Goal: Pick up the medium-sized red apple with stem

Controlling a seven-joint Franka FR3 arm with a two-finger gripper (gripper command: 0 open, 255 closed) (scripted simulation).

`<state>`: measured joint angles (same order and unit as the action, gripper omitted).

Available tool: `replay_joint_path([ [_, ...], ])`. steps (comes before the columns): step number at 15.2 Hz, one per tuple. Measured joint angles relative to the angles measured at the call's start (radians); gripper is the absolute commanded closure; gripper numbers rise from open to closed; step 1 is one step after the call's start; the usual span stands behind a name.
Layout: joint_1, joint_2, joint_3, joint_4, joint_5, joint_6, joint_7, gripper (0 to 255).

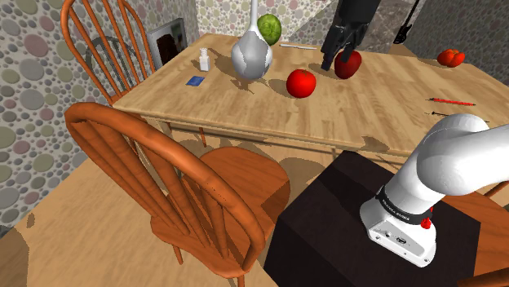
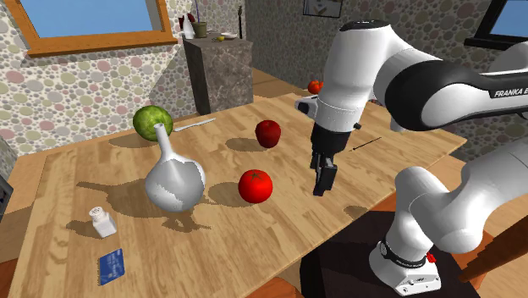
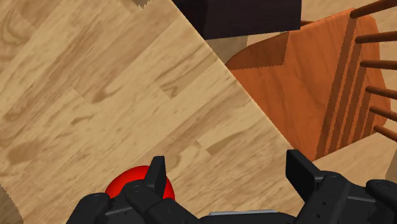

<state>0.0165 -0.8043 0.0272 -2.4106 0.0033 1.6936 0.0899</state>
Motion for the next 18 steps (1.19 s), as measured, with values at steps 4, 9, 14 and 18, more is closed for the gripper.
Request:
replay_joint_path([
  [4,-0.027,0.045,-0.024,0.013,-0.023,0.038,-0.003,0],
  [9,-0.085,0.144,-0.073,0.055,-0.067,0.109,0.001,0],
  [14,-0.144,0.258,-0.139,0.125,-0.109,0.172,-0.010,0],
  [18,-0.182,0.350,-0.184,0.179,-0.130,0.225,-0.008,0],
])
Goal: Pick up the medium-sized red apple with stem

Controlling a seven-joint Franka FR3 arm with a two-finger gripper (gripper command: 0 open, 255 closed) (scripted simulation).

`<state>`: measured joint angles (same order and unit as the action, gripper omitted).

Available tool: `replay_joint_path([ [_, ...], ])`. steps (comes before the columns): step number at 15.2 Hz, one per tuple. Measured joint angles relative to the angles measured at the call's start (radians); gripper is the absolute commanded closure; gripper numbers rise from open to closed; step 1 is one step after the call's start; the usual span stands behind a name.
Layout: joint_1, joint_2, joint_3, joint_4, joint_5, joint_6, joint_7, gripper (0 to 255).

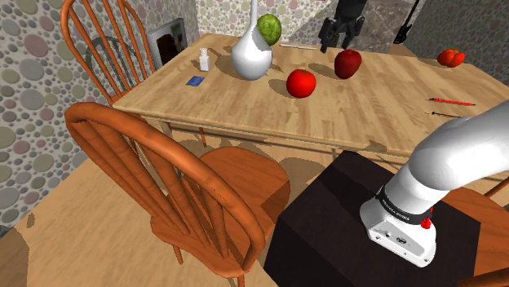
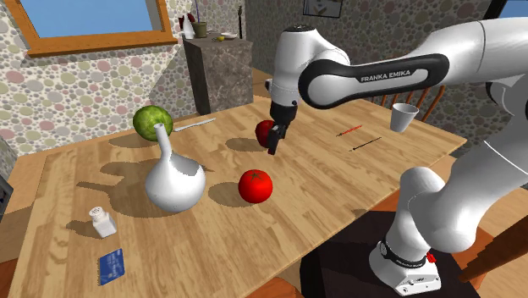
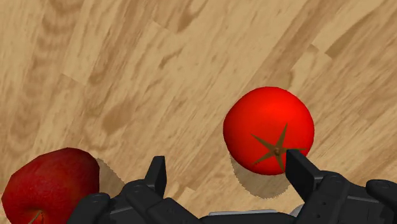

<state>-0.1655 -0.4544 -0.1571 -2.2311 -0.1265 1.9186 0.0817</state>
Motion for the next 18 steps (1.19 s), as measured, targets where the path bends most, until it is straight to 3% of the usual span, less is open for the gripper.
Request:
replay_joint_path([
  [8,-0.069,0.190,-0.099,0.159,-0.010,0.065,-0.013,0],
  [18,-0.156,0.442,-0.217,0.394,0.049,0.117,-0.047,0],
])
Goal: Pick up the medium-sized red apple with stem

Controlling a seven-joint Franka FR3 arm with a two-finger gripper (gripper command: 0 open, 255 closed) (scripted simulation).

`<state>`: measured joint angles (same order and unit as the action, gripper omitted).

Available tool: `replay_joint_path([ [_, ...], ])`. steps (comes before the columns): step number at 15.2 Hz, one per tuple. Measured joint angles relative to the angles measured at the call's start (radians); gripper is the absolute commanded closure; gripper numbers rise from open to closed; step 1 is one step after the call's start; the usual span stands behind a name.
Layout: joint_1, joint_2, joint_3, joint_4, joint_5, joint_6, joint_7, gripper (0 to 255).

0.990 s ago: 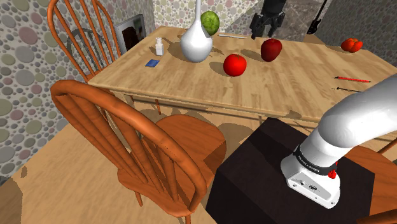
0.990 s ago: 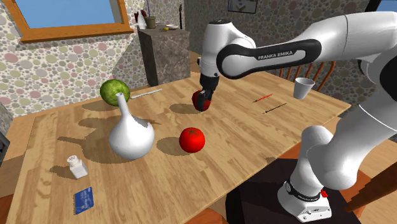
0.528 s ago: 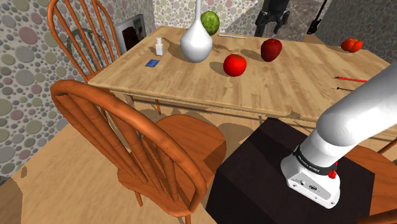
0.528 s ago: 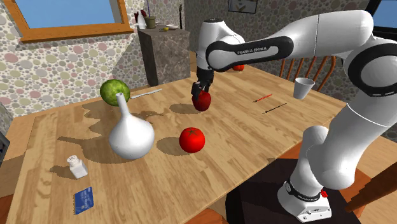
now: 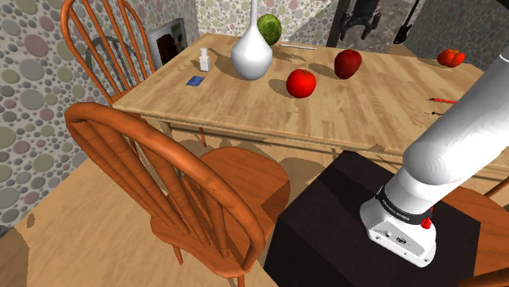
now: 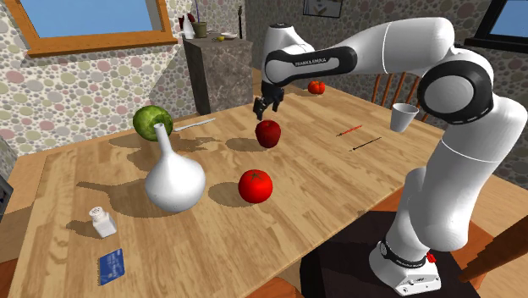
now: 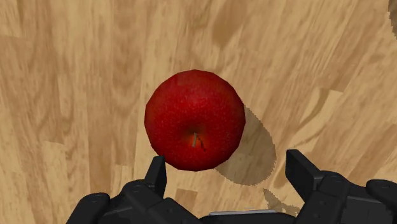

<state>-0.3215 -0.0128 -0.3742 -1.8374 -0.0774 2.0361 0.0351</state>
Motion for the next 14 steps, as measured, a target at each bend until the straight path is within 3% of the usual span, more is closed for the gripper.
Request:
replay_joint_path([
  [3,-0.023,0.058,-0.023,0.062,0.024,0.000,-0.009,0],
  [10,-0.028,0.080,-0.026,0.000,0.031,0.085,-0.008,0],
  [11,-0.028,0.080,-0.027,-0.005,0.031,0.090,-0.009,255],
  [14,-0.028,0.079,-0.027,-0.011,0.031,0.095,-0.009,255],
])
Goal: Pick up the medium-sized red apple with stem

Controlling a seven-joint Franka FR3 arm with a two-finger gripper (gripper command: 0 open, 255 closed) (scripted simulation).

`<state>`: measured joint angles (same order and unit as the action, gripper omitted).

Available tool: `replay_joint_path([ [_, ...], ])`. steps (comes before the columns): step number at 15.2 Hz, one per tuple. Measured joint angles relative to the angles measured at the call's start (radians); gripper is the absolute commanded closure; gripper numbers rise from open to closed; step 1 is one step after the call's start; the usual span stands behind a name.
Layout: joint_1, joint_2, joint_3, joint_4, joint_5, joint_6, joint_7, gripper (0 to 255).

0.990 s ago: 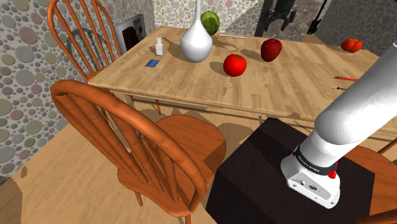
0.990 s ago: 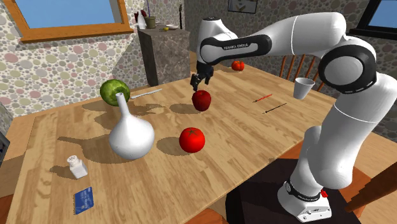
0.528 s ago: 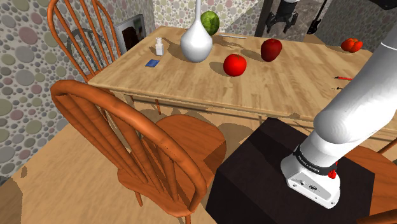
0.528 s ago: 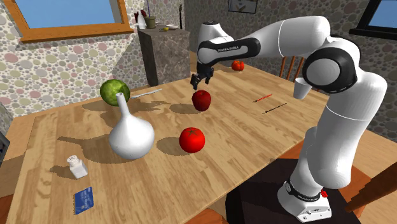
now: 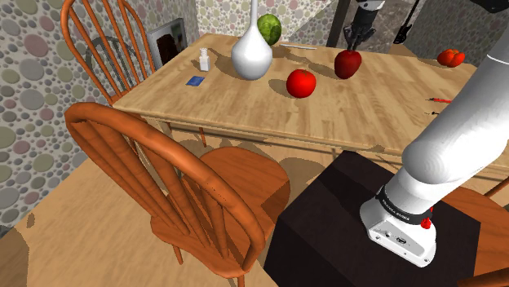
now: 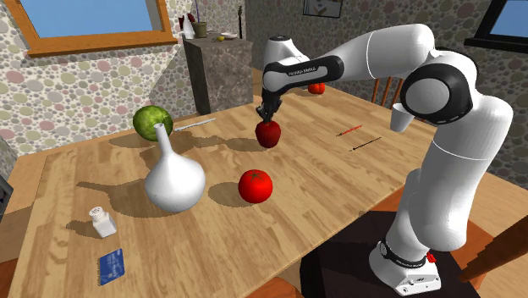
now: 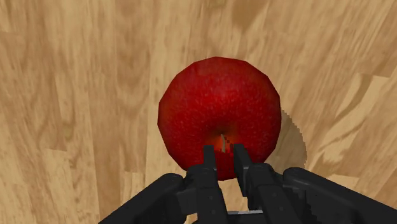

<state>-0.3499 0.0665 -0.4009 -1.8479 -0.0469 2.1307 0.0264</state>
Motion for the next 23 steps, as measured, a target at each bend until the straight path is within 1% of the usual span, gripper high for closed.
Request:
replay_joint_path([
  [8,0.000,0.000,0.000,0.005,0.000,-0.005,0.000,255],
  [15,0.002,-0.013,0.001,0.074,-0.004,-0.086,0.001,255],
  [23,0.000,-0.006,0.000,0.188,0.002,-0.192,-0.010,255],
])
